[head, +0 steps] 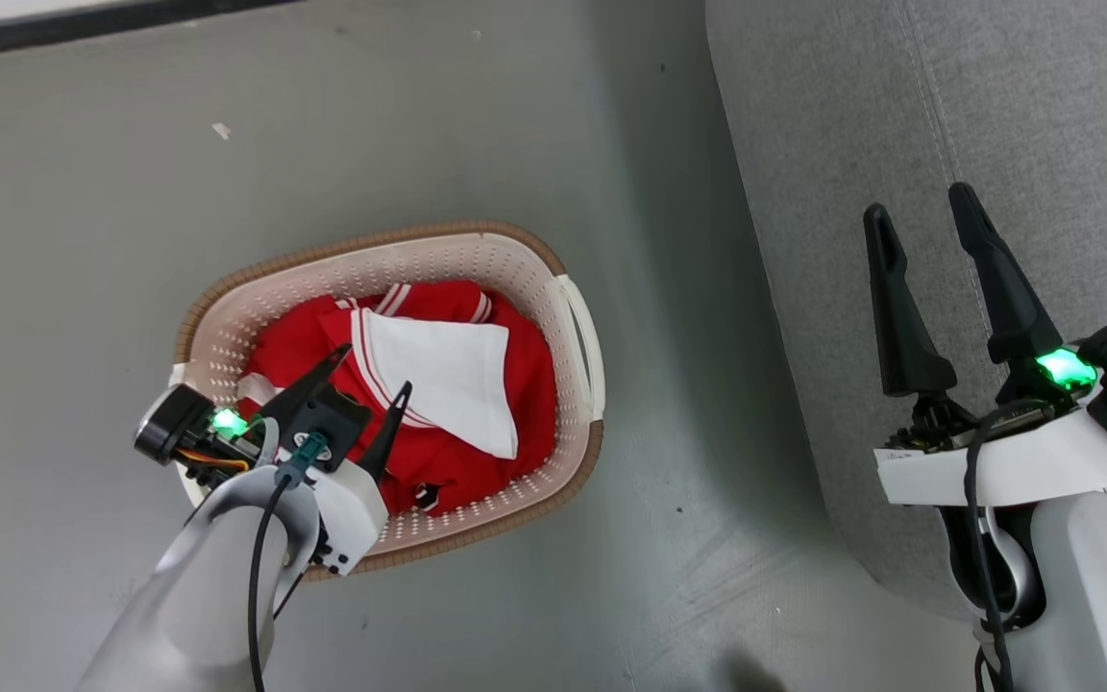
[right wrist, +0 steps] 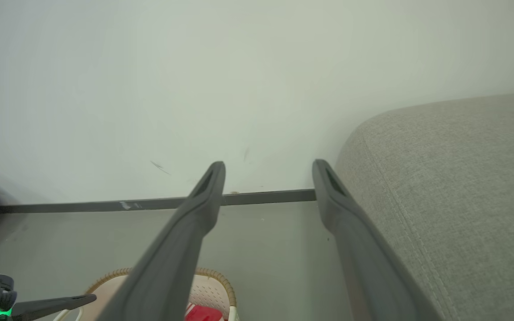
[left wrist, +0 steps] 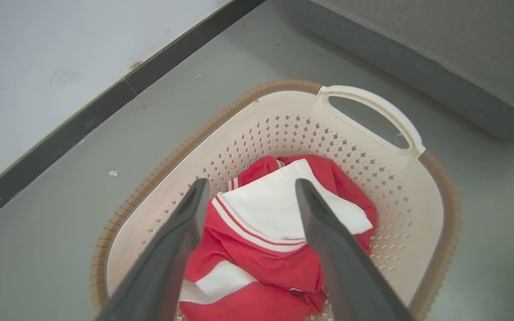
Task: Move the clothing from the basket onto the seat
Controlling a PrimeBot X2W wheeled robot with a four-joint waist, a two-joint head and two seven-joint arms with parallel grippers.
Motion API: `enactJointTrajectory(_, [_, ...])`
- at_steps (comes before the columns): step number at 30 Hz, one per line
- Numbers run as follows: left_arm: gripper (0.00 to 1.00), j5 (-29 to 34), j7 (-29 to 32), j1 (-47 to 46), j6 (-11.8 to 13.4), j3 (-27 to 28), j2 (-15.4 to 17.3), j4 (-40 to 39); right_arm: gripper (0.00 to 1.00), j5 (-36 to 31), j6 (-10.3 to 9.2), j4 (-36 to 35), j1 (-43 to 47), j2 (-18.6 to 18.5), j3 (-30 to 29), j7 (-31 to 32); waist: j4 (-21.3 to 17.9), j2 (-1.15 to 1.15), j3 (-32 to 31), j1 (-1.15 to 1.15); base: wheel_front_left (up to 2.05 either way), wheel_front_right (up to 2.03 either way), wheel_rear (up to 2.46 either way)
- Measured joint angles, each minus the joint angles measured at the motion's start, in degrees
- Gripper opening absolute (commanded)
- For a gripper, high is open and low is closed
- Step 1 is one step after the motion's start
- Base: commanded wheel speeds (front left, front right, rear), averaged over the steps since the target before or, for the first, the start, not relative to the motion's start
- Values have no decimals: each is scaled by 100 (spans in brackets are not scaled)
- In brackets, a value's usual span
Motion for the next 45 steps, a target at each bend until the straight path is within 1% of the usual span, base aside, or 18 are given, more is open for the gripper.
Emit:
enactJointTrajectory(19, [100,227,-5,-814,163,8,199,714,100,248,0,-41,-533,0,158,0,-463,0,945,0,0,0,0])
enactJointTrajectory(25, [100,230,-8,-1014,235,56,259,882,100,355,0,-57,-633,0,181,-1,-589,0,1208,0,0,0,0])
enactJointTrajectory(30, [100,213,-11,-1149,315,205,338,1081,100,427,0,-79,-822,0,219,-1,-705,0,1449,0,0,0,0])
enactJointTrajectory(38, [100,137,-12,-1351,621,490,550,1259,100,519,0,-85,-1042,0,238,-1,-823,0,1718,0,0,0,0])
enactJointTrajectory(45, [100,112,-13,-1441,734,530,604,1385,100,602,0,-82,-1199,1,288,-1,-892,0,1890,0,0,0,0])
